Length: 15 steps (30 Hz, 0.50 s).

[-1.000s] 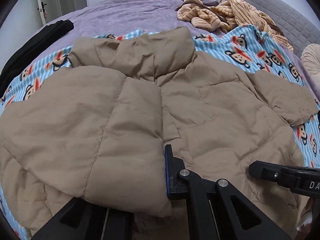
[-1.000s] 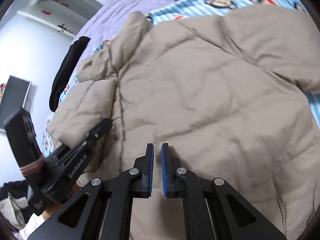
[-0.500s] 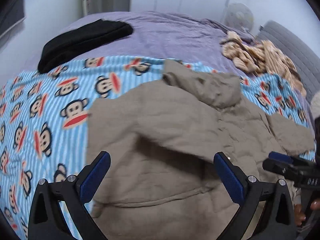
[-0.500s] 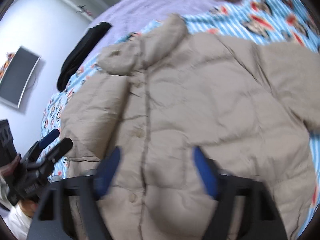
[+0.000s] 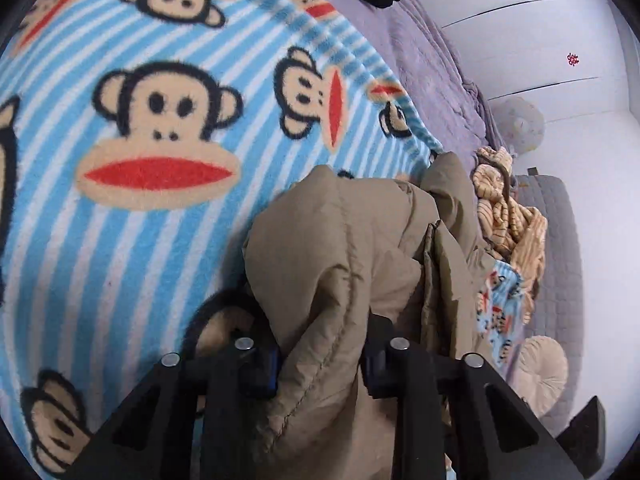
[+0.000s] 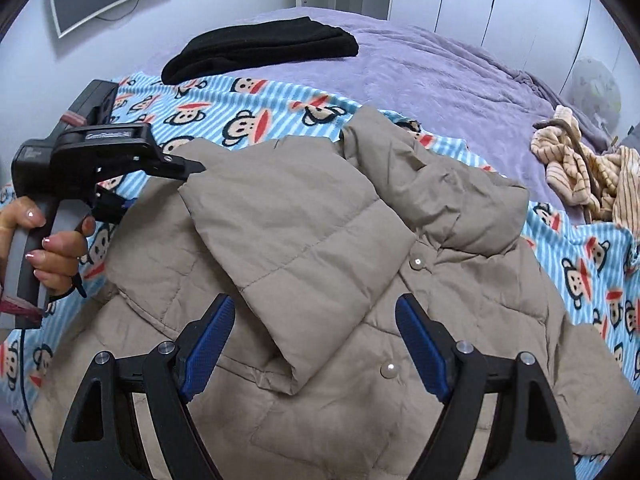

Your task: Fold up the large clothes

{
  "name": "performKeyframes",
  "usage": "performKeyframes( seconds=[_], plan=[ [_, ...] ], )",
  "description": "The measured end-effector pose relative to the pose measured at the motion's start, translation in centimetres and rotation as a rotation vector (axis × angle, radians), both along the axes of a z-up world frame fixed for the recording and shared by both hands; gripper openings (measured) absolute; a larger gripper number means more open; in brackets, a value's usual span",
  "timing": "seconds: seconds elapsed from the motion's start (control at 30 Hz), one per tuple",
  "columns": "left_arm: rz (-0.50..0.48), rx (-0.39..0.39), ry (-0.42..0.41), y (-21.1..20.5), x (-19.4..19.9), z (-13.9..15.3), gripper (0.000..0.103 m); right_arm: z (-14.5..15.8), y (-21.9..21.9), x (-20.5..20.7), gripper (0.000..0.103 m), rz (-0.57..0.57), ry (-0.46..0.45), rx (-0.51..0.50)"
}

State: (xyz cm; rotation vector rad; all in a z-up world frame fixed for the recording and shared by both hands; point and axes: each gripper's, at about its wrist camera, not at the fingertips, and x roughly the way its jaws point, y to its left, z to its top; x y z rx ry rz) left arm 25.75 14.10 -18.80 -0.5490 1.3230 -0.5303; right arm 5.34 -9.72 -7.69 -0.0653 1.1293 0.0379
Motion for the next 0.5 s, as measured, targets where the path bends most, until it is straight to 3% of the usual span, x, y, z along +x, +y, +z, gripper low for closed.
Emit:
performKeyframes(
  seconds=[0.1,0.13,0.27,0.4,0.43,0.47,0.5],
  plan=[
    [-0.023,0.162,-0.279,-1.0,-1.9,4.6,0.021,-0.5,1.1,0.6,0.085,0.031,0.006,-0.062],
    [-0.045,0.196,-0.33,-1.3,-2.3,5.4,0.021,-0.6,1.5,0.7,0.085,0.043,0.003,-0.079],
    [-0.12,0.267,-0.329,-2.4,-1.6,4.4,0.021,-1.4,2.7,1.7,0.085,0.074,-0.008,-0.12],
    [-0.107,0.299,-0.318,-2.2,-1.4,2.7,0.021,-2.4,2.4,3.5,0.08,0.01,-0.037,-0.148],
    [-0.103,0.306,-0.32,-2.2,-1.4,2.5,0.021,-2.4,1.5,3.7,0.058,-0.036,-0.047,-0.122],
    [-0.099,0.314,-0.323,-1.9,-1.4,2.3,0.021,-2.4,0.0,3.9,0.018,-0.106,-0.048,-0.075],
    [-0.096,0.328,-0.324,-2.0,-1.4,2.1,0.028,-2.4,-2.1,3.8,0.01,-0.192,-0.042,-0.014]
  ],
)
